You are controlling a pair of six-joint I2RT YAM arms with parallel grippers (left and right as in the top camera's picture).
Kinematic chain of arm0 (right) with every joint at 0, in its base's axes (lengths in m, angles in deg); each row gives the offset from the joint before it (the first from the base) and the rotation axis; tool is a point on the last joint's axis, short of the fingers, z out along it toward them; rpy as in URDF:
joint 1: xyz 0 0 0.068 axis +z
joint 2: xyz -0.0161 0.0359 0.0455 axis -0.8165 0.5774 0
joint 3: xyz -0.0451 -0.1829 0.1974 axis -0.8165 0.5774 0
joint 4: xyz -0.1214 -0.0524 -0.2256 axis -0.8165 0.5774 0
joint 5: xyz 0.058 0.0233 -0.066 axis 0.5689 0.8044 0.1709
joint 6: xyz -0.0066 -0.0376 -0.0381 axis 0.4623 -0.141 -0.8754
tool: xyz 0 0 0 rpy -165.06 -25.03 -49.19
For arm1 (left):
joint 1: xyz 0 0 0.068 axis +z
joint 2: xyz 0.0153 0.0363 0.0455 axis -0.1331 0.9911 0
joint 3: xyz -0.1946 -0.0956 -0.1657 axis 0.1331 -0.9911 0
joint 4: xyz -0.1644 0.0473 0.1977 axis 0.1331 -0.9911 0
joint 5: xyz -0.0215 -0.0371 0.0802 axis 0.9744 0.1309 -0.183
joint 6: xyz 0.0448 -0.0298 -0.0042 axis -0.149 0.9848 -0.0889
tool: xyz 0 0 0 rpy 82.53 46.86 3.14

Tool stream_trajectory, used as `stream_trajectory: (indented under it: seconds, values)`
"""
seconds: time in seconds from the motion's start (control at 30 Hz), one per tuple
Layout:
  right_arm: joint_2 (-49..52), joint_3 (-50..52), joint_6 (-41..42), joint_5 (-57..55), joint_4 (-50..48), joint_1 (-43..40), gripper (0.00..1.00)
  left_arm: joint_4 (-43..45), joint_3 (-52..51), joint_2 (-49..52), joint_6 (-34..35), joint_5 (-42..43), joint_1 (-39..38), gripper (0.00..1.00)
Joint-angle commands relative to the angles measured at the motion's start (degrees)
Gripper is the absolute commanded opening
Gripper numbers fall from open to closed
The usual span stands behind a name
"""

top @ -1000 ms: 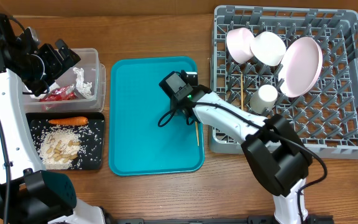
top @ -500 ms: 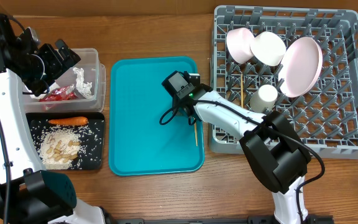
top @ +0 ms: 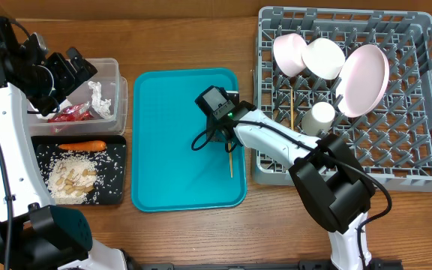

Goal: Sort waste into correct bins and load items into the dishwasher
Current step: 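Lower the right gripper onto the second chopstick and pinch it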

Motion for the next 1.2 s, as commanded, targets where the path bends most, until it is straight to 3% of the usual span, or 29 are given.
stream_trajectory:
  seconds: [0.0, 0.1, 0.4, 0.83, 1.17]
  values:
    - [0.0, 0.42, -0.24, 0.68, -0.2, -0.24, 0.45, 0.07, 1.25, -1.14, 0.79, -0.39, -0.13, 1.0]
    - [0.0, 0.42, -0.31, 0.66, -0.2, -0.24, 0.36, 0.07, 1.25, -1.14, 0.79, -0.39, -0.13, 1.0]
    - [0.07, 0.42, -0.31, 0.48, -0.02, -0.24, 0.41, 0.07, 1.25, -1.14, 0.79, -0.39, -0.13, 1.0]
    - [2.91, 0.42, -0.28, 0.48, -0.52, -0.24, 0.36, 0.04, 1.25, -1.14, 0.79, -0.39, -0.13, 1.0]
    - [2.91, 0.39, -0.28, 0.5, -1.11, -0.24, 0.16, 0.07, 1.25, -1.14, 0.79, -0.39, -0.13, 1.0]
